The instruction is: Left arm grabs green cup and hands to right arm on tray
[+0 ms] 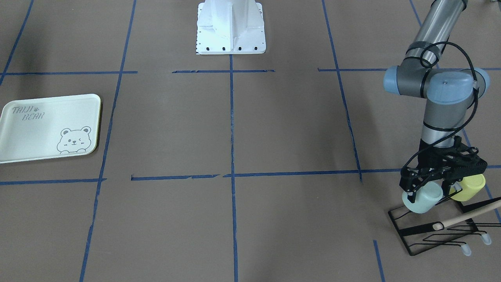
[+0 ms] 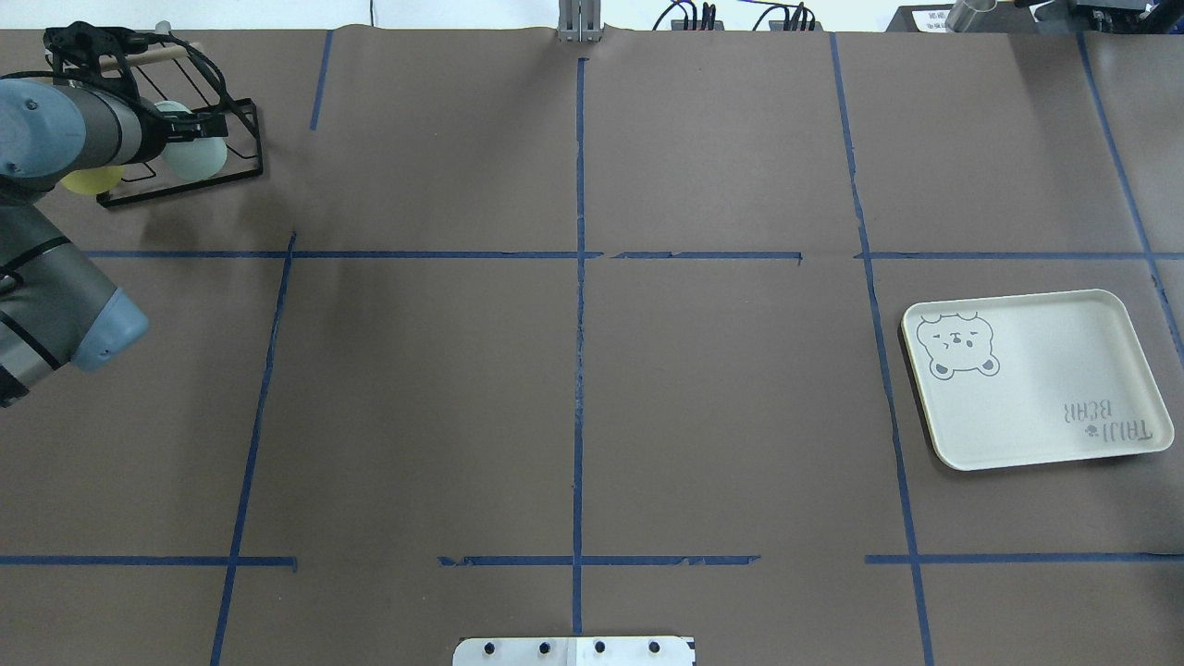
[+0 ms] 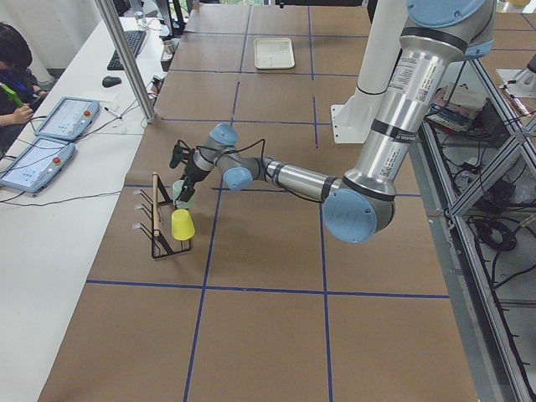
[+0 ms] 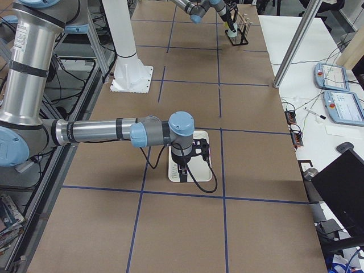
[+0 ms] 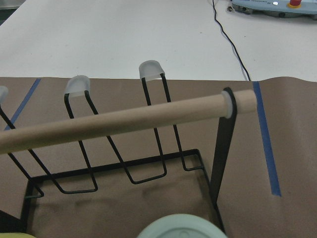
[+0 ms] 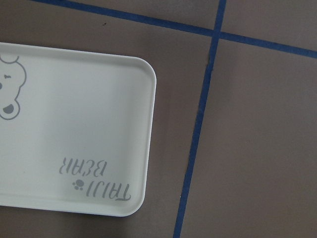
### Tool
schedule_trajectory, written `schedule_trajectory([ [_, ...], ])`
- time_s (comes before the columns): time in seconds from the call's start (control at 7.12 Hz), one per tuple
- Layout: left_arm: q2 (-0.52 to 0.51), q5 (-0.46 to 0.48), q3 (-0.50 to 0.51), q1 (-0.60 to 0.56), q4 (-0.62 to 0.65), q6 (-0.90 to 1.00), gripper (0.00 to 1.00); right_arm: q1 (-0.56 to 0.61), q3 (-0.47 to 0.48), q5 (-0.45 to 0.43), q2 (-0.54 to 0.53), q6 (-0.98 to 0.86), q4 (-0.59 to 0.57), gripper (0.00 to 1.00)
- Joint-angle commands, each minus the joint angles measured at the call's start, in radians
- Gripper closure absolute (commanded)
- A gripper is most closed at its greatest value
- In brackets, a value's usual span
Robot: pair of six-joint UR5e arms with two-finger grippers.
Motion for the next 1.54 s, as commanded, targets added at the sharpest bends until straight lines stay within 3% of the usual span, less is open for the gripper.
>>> schedule_trajectory([
  [0.0,-0.005,-0.001,0.004,0.002,-0.007,0.001,0.00,0.000,0.000,0.000,0.000,0.000,0.000,0.00],
  [0.28,-0.007,0.001,0.004,0.002,-0.007,0.001,0.00,0.000,0.000,-0.002,0.000,0.000,0.000,0.00],
  [0.84,-0.007,-0.004,-0.005,0.002,-0.004,0.003,0.38,0.000,-0.003,-0.002,0.002,-0.002,0.000,0.00],
  [1.4,0.001,-0.007,-0.032,-0.005,-0.002,0.041,0.41,0.000,-0.006,0.000,0.002,-0.002,0.000,0.00],
])
